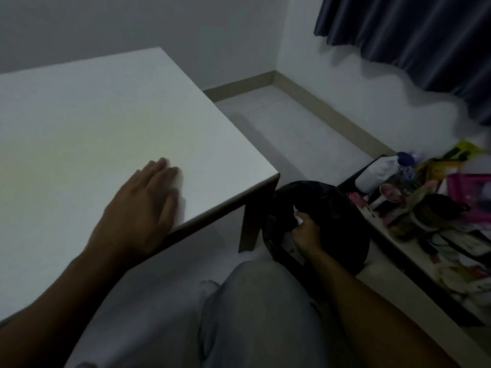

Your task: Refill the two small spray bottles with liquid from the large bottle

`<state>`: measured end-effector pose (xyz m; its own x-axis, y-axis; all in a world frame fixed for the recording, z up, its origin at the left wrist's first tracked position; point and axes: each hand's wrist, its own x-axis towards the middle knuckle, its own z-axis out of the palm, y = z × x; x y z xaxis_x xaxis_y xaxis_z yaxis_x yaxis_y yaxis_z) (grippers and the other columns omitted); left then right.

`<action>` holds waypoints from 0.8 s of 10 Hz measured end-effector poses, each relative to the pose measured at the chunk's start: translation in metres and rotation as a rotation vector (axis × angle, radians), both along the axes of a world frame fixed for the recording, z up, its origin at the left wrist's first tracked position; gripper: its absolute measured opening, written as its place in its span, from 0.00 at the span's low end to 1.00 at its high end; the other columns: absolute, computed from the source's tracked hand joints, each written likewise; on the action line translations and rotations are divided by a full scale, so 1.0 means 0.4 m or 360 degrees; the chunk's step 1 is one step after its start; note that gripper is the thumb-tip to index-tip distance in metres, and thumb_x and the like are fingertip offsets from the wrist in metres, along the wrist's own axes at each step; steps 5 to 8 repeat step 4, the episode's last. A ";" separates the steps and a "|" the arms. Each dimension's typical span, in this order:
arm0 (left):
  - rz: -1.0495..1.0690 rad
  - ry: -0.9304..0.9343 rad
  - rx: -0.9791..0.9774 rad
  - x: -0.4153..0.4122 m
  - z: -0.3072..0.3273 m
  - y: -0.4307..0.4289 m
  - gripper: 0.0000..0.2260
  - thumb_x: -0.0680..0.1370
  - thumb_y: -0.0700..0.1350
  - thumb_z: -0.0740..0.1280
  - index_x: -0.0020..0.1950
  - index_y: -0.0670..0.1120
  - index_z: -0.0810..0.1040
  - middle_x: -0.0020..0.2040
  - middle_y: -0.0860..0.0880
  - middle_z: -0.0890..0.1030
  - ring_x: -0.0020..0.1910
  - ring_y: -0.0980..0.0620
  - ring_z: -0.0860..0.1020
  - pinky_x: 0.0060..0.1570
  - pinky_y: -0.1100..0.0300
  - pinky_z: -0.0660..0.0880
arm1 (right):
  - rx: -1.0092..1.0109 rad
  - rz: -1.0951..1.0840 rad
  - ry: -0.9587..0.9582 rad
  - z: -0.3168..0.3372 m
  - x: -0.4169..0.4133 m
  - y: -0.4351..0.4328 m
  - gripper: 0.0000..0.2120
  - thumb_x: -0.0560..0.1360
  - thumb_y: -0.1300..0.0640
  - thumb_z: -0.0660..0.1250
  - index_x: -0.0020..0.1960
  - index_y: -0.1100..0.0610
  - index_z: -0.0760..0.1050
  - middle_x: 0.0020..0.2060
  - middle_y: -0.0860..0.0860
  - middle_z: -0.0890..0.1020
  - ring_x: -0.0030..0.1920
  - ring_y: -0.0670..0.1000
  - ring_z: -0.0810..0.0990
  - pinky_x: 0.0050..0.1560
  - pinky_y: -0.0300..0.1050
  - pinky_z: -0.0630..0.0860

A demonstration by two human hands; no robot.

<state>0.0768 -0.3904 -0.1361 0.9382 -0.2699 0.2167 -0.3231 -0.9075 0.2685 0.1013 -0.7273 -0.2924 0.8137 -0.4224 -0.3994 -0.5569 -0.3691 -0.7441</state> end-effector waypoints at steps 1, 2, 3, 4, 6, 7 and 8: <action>-0.0013 0.0035 -0.0026 0.000 0.007 0.004 0.25 0.80 0.56 0.51 0.74 0.46 0.65 0.75 0.44 0.65 0.76 0.49 0.60 0.73 0.49 0.59 | -0.0092 0.0146 0.0357 -0.070 0.022 -0.015 0.22 0.81 0.59 0.63 0.73 0.63 0.68 0.69 0.60 0.74 0.70 0.61 0.71 0.67 0.45 0.68; 0.0010 0.0050 -0.0088 -0.003 0.014 -0.002 0.25 0.80 0.56 0.52 0.74 0.47 0.65 0.76 0.45 0.65 0.75 0.49 0.60 0.73 0.50 0.60 | -0.0130 0.0402 0.0550 -0.119 0.039 -0.022 0.36 0.76 0.42 0.68 0.74 0.64 0.66 0.70 0.63 0.73 0.70 0.62 0.71 0.68 0.48 0.67; 0.0028 0.0023 -0.0140 -0.010 0.020 -0.007 0.24 0.80 0.56 0.53 0.73 0.48 0.65 0.76 0.46 0.65 0.75 0.49 0.61 0.72 0.50 0.61 | -0.0278 0.0459 0.0561 -0.134 0.047 -0.042 0.27 0.80 0.48 0.64 0.72 0.64 0.69 0.69 0.63 0.74 0.68 0.62 0.73 0.66 0.48 0.69; 0.0024 -0.0002 -0.0128 -0.007 0.023 -0.008 0.24 0.80 0.55 0.53 0.73 0.48 0.66 0.75 0.46 0.65 0.75 0.49 0.62 0.72 0.50 0.61 | -0.0438 0.0243 0.0391 -0.098 0.054 -0.056 0.16 0.79 0.57 0.62 0.61 0.64 0.79 0.60 0.64 0.80 0.61 0.64 0.78 0.60 0.50 0.75; 0.0024 -0.0002 -0.0128 -0.007 0.023 -0.008 0.24 0.80 0.55 0.53 0.73 0.48 0.66 0.75 0.46 0.65 0.75 0.49 0.62 0.72 0.50 0.61 | -0.0438 0.0243 0.0391 -0.098 0.054 -0.056 0.16 0.79 0.57 0.62 0.61 0.64 0.79 0.60 0.64 0.80 0.61 0.64 0.78 0.60 0.50 0.75; 0.0024 -0.0002 -0.0128 -0.007 0.023 -0.008 0.24 0.80 0.55 0.53 0.73 0.48 0.66 0.75 0.46 0.65 0.75 0.49 0.62 0.72 0.50 0.61 | -0.0438 0.0243 0.0391 -0.098 0.054 -0.056 0.16 0.79 0.57 0.62 0.61 0.64 0.79 0.60 0.64 0.80 0.61 0.64 0.78 0.60 0.50 0.75; 0.0024 -0.0002 -0.0128 -0.007 0.023 -0.008 0.24 0.80 0.55 0.53 0.73 0.48 0.66 0.75 0.46 0.65 0.75 0.49 0.62 0.72 0.50 0.61 | -0.0438 0.0243 0.0391 -0.098 0.054 -0.056 0.16 0.79 0.57 0.62 0.61 0.64 0.79 0.60 0.64 0.80 0.61 0.64 0.78 0.60 0.50 0.75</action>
